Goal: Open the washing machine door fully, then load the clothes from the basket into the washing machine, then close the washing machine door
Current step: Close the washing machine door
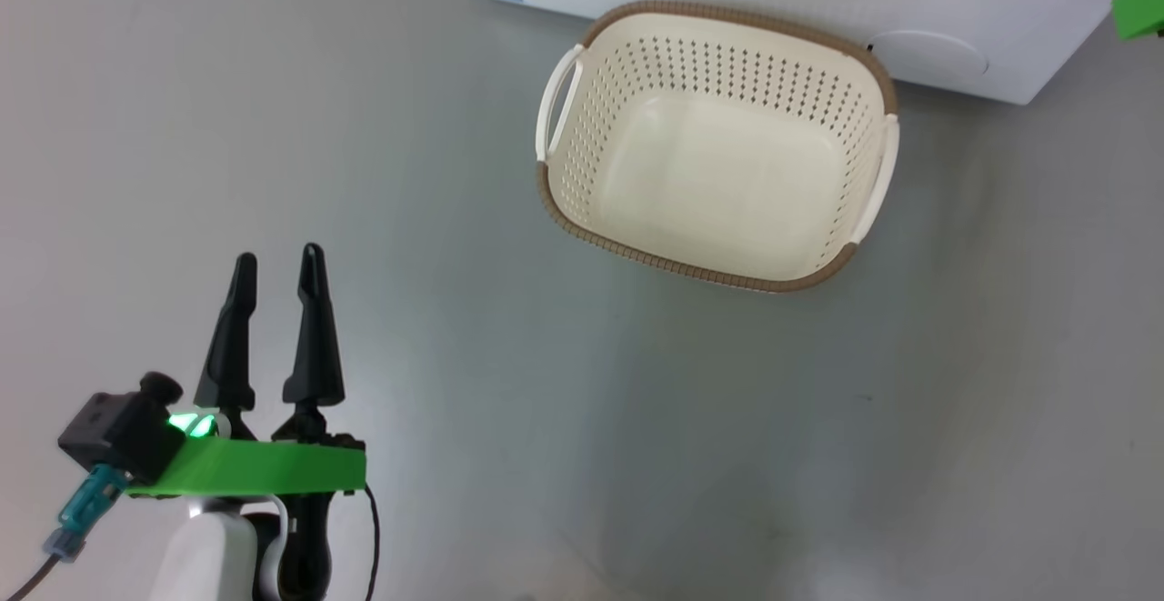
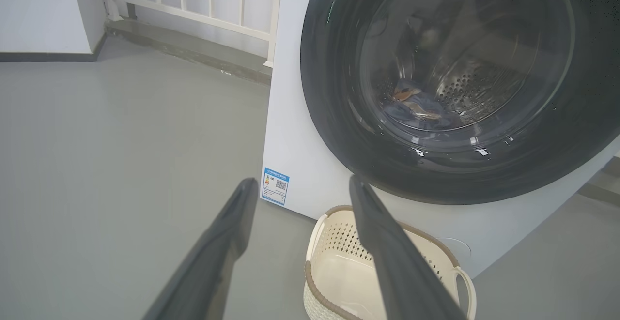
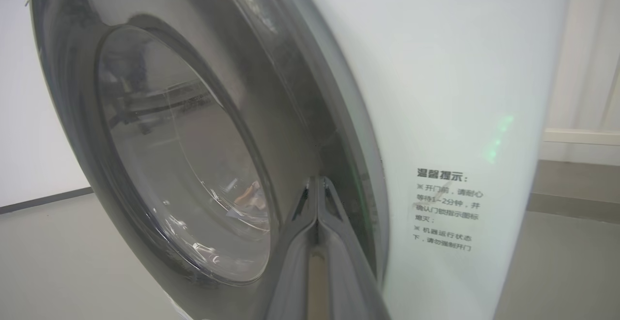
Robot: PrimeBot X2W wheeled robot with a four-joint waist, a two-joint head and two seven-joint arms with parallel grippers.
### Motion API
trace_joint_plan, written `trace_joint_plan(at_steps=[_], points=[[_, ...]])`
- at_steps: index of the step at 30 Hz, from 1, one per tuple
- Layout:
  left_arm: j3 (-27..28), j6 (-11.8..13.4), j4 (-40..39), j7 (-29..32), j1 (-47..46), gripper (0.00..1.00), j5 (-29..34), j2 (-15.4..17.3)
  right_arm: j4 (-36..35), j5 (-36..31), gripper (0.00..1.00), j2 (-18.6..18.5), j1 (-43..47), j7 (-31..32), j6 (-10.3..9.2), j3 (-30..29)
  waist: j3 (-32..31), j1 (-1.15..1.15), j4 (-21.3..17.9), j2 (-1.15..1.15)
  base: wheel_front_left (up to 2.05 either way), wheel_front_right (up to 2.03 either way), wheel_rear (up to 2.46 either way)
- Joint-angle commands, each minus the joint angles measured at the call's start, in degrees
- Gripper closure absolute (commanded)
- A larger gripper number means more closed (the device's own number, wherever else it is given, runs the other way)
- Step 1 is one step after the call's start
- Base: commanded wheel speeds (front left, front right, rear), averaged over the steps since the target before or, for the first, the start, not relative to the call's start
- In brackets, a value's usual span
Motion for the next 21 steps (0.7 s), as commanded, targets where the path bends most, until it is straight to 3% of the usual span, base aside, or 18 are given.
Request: trace_joint_plan(at_steps=[1,3,5,21], points=[[1.8,0.0,-0.7,-0.4,-0.5,0.00,0.0,1.9,-1.6,0.7,1.00,-0.2,1.8,-0.1,-0.42,-0.1,-1.3,0.00,-0.6,0.00,0.00,0.00,0.00],[2.0,0.0,-0.5,-0.4,-0.3,0.00,0.0,2.1,-2.2,1.0,0.58,0.2,3.3,-0.1,-0.42,0.5,-2.5,0.00,-1.2,0.00,0.00,0.00,0.00],[2.1,0.0,-0.3,-0.4,-0.2,0.00,0.1,2.5,-3.2,1.3,0.00,0.9,4.8,-0.1,-0.42,0.9,-4.0,0.00,-2.2,0.00,0.00,0.00,0.00],[1.4,0.0,2.5,-0.4,2.5,0.00,0.2,6.0,-11.8,2.4,0.00,5.2,20.5,-0.1,-0.42,1.6,-18.1,0.00,-13.2,0.00,0.00,0.00,0.00]])
